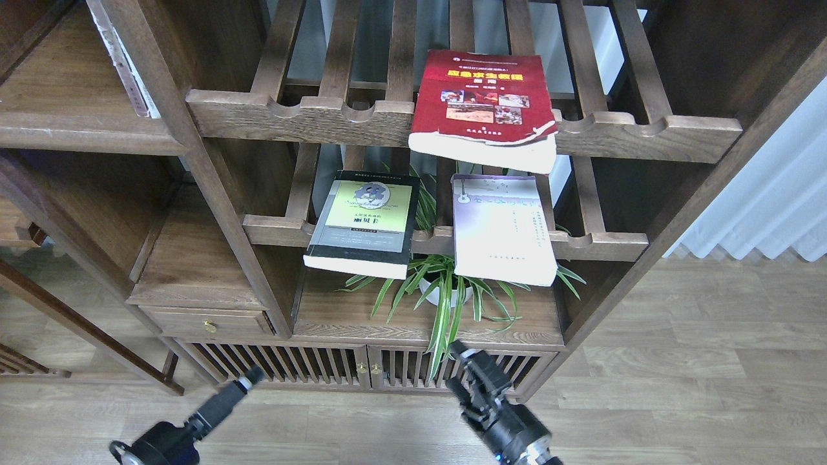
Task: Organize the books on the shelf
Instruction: 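Reach the right gripper toward the white book on the middle shelf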
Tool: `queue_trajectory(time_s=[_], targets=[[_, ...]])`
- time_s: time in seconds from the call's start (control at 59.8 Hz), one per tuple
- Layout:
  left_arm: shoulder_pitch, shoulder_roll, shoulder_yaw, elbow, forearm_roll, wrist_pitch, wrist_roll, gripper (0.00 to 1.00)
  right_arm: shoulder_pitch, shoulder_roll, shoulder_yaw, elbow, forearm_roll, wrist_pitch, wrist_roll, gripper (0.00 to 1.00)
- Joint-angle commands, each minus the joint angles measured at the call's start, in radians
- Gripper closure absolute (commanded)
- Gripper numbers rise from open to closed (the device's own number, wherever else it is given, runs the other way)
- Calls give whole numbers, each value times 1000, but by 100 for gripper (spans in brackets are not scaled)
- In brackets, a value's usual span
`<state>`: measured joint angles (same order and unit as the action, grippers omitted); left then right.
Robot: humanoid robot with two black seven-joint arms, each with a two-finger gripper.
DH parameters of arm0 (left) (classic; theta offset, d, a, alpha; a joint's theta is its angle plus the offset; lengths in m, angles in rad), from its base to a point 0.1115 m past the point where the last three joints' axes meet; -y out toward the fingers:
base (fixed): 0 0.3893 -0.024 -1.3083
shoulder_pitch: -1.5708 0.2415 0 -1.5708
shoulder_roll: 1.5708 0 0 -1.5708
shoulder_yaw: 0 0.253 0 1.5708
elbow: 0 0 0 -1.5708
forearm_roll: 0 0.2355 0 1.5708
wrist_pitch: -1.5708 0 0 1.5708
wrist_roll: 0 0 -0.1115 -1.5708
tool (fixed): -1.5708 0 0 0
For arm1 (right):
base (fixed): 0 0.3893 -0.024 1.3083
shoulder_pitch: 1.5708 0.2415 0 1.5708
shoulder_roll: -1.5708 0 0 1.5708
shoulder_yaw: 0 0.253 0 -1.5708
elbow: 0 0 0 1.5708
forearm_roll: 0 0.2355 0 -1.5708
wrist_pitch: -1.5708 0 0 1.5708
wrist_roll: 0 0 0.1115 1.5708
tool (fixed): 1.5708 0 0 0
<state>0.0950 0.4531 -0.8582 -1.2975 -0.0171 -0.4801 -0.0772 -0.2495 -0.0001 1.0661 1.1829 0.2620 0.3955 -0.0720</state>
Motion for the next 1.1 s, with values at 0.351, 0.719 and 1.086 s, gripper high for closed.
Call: queue_trajectory(time_s=[0.351,0.719,1.086], targets=[[-8,1,-55,6,60,-9,-21,0,10,0,2,-198,-9,93,9,0],[-8,2,-136,72,60,-9,-21,0,48,0,-20,-126,-9,93,8,0],[15,2,-147,87,51,-9,-21,0,52,0,26,-8,-3,93,11,0]])
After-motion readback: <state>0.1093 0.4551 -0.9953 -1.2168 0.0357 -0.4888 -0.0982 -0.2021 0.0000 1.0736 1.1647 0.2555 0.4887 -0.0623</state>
